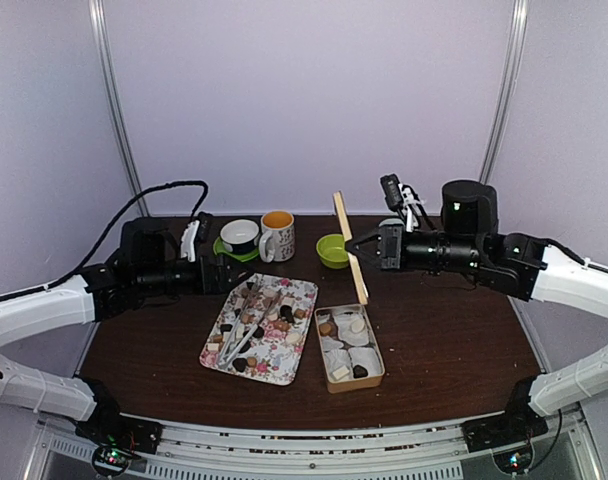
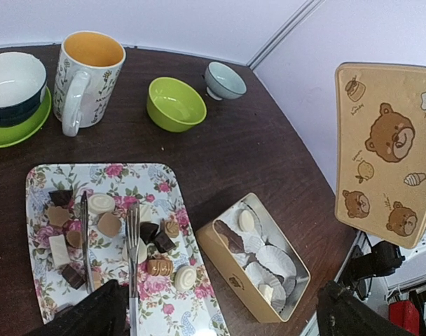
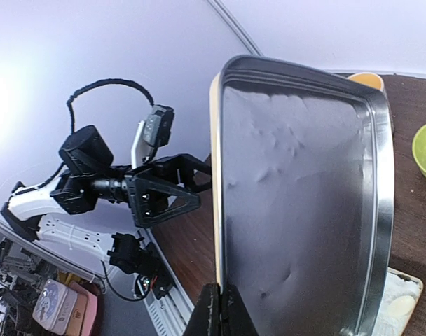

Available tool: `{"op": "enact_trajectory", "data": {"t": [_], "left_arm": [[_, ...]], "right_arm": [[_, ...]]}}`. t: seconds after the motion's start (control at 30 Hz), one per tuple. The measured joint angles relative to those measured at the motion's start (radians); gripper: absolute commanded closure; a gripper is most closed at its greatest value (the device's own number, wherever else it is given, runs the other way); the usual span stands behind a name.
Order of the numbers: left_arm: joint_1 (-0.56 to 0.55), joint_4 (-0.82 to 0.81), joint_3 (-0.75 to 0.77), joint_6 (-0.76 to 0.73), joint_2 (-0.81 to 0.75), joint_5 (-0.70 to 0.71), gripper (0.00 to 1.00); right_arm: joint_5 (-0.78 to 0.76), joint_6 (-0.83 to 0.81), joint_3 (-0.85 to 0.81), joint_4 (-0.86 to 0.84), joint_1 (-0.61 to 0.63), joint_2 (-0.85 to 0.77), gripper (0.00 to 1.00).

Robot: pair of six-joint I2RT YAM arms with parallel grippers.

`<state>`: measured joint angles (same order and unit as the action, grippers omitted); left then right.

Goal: Pack the chocolate

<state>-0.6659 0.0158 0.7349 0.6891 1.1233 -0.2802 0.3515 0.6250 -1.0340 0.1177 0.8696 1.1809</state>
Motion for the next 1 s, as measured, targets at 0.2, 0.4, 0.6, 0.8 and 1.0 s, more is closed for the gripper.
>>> {"op": "enact_trajectory", "data": {"t": [0.2,0.4,0.6,0.8,1.0], "left_arm": [[0.003,-0.118,-0.058,0.029,-0.047,-0.037,0.04],[0.003,-0.260,-0.075,0.058,-0.075,-0.076,0.06],[0.003,-0.410,-0.072,0.077,-0.047,-0.163,0.23],[0.003,-0.550,-0.071,0.103,0.038,-0.271,0.27],[0.003,-0.669,-0.070,0.158,0.097,-0.344,0.32]], "right_arm": [[0.070,0.065,0.032,-0.183,0.018,0.002,1.00],[0.109,0.128,0.032,-0.346,0.030,0.005,1.00],[0.174,0.216,0.019,-0.471,0.035,0.061,1.00],[0.218,0.288,0.017,-0.547,0.052,0.105,1.00],[0.248,0.337,0.007,-0.626,0.087,0.128,1.00]]}}
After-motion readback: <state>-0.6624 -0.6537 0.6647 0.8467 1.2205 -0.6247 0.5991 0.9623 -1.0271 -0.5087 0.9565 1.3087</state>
